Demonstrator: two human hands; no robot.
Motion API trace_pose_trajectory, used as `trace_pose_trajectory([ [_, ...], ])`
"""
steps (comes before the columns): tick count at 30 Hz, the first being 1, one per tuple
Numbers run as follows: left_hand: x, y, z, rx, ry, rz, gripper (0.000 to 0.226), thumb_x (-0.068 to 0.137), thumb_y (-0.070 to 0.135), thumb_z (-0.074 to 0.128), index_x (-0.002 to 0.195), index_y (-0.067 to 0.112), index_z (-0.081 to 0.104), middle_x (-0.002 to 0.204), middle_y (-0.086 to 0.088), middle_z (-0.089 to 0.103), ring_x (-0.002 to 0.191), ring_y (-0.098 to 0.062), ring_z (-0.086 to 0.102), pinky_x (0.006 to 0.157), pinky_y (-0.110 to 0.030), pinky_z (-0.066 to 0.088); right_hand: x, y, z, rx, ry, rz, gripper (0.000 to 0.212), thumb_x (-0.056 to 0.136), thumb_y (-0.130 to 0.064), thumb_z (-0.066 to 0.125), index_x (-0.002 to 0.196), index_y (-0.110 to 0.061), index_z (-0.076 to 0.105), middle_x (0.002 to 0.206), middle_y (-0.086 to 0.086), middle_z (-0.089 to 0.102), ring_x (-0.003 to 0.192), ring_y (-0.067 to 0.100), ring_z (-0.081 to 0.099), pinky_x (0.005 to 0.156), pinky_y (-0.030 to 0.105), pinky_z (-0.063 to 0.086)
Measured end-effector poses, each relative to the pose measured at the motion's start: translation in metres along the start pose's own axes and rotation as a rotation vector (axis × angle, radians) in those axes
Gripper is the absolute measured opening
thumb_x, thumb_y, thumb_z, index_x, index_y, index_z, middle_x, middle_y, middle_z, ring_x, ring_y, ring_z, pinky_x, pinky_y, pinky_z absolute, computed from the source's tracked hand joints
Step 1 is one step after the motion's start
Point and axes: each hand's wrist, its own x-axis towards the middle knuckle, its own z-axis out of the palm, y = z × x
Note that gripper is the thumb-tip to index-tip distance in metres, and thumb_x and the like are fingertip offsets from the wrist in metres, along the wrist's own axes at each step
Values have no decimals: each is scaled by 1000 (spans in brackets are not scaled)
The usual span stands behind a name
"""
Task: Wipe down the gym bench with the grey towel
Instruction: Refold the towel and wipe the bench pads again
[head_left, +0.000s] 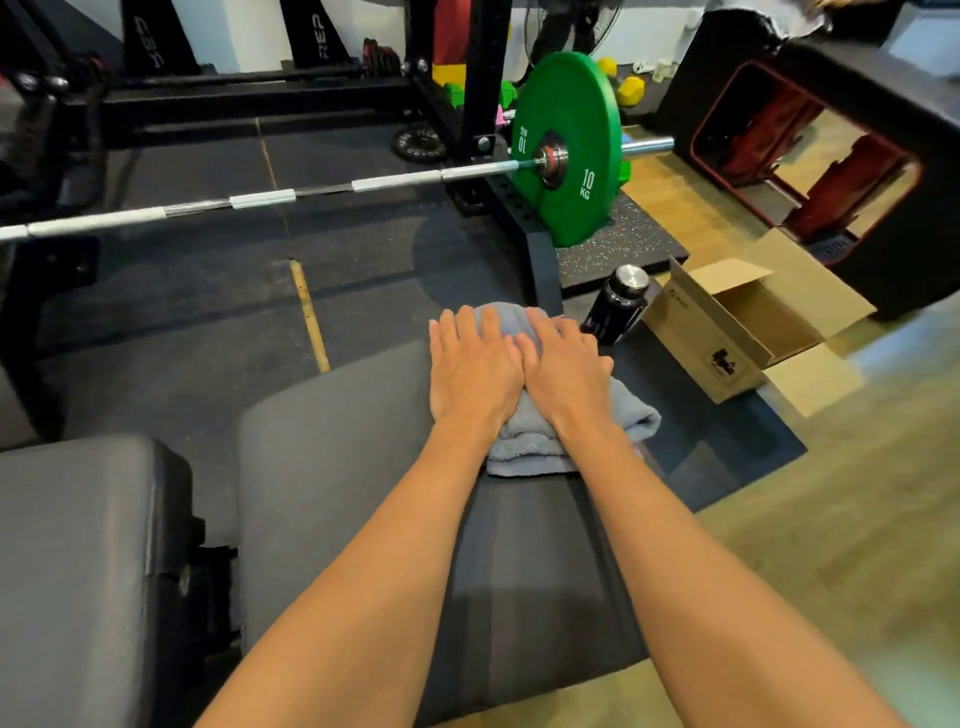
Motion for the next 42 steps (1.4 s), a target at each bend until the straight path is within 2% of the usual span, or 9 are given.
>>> trace_pose_trajectory([
  [7,-66,23,3,-57,-53,20,56,99,36,28,147,7,27,150,-16,31,142,-37,17,119,-47,6,-66,27,-19,-28,4,24,43,99,-43,35,141,-31,39,139,2,46,120,28,43,89,45,34],
  [14,-147,24,-9,-81,-74,15,58,100,40,23,149,8,23,154,-15,25,145,-34,13,120,-45,4,-147,23,-35,-217,49,-8,43,97,-45,37,137,-32,46,142,0,46,124,23,43,93,43,32],
  [19,-187,-24,-38,-80,-65,-30,56,101,39,23,148,9,25,155,-13,25,147,-32,10,120,-42,4,-191,-36,-30,-222,91,-81,38,91,-38,47,123,-22,60,126,8,60,115,31,54,85,48,41],
  [23,-210,-88,-67,-35,-34,-89,53,101,38,25,146,11,28,151,-8,31,145,-29,16,119,-41,9,-220,-102,-10,-179,79,-114,44,87,-42,43,120,-20,63,120,9,63,110,31,58,84,49,46],
  [27,-231,-149,-86,-78,-39,-201,55,101,38,27,150,13,21,156,-9,23,147,-27,11,120,-37,7,-243,-162,14,-165,39,-134,48,86,-45,38,117,-21,66,118,9,65,107,31,61,82,51,50],
  [31,-216,-164,-92,-338,-57,-338,59,101,40,30,152,14,17,160,-7,17,148,-22,10,120,-36,13,-224,-186,31,-183,45,-150,38,84,-44,51,112,-24,67,114,7,65,105,30,61,79,49,48],
  [33,-192,-162,-91,-388,-34,-377,59,101,38,34,152,12,18,159,-11,20,147,-26,14,118,-39,16,-199,-186,38,-174,29,-171,36,89,-41,50,118,-25,63,123,6,62,113,29,56,85,50,44],
  [38,-112,-165,-81,-329,9,-455,59,100,43,29,151,15,18,158,-11,16,144,-29,14,113,-46,26,-114,-191,55,-101,35,-242,31,96,-37,47,123,-27,59,132,3,55,121,25,47,87,45,33],
  [42,-59,-177,-71,-267,22,-485,57,99,48,25,148,18,24,151,-8,29,133,-31,30,98,-48,37,-57,-198,72,-95,30,-285,33,97,-39,42,122,-26,61,128,4,56,117,25,47,90,45,29],
])
